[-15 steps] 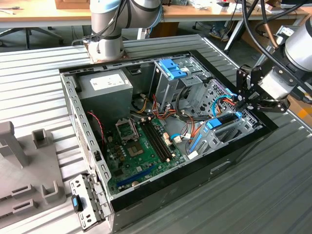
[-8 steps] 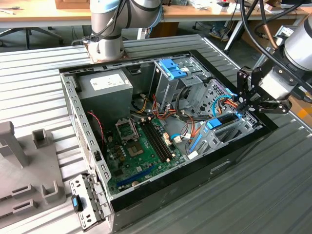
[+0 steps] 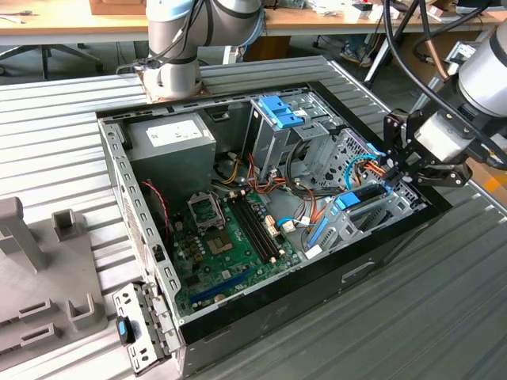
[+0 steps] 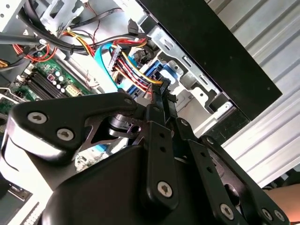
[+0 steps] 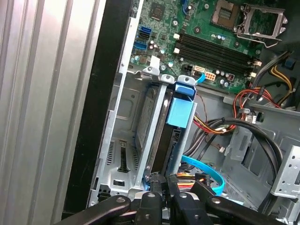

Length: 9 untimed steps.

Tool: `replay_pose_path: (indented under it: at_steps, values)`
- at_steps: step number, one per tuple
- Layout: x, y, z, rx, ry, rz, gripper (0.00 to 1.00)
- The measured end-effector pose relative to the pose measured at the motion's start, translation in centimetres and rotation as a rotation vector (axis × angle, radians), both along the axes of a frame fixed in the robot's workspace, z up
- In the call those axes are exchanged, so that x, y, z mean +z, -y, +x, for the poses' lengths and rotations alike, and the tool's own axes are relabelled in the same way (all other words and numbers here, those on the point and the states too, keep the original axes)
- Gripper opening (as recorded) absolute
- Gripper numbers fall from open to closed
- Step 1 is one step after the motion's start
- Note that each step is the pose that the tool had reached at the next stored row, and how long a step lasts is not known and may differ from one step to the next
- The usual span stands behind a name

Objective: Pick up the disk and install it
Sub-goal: 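Insert the first disk wire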

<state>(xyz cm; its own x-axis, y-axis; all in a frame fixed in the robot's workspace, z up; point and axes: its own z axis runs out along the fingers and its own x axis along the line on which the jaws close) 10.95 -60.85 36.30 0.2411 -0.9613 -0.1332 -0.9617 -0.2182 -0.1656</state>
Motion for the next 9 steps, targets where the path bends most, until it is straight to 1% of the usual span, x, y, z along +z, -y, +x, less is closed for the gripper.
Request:
replay_pose_path:
  at_steps: [1, 2, 5, 9]
  values:
    - [-0.03, 0.00, -0.04, -0.022, 0.0000, 0.0001, 0.17]
    - [-0.04, 0.00, -0.05, -0.033, 0.0000, 0.0000, 0.17]
    - [-0.04, 0.00, -0.10, -0.047, 0.0000, 0.0000, 0.17]
    - [-0.06, 0.00, -0.27, -0.085, 0.0000, 0.0001, 0.17]
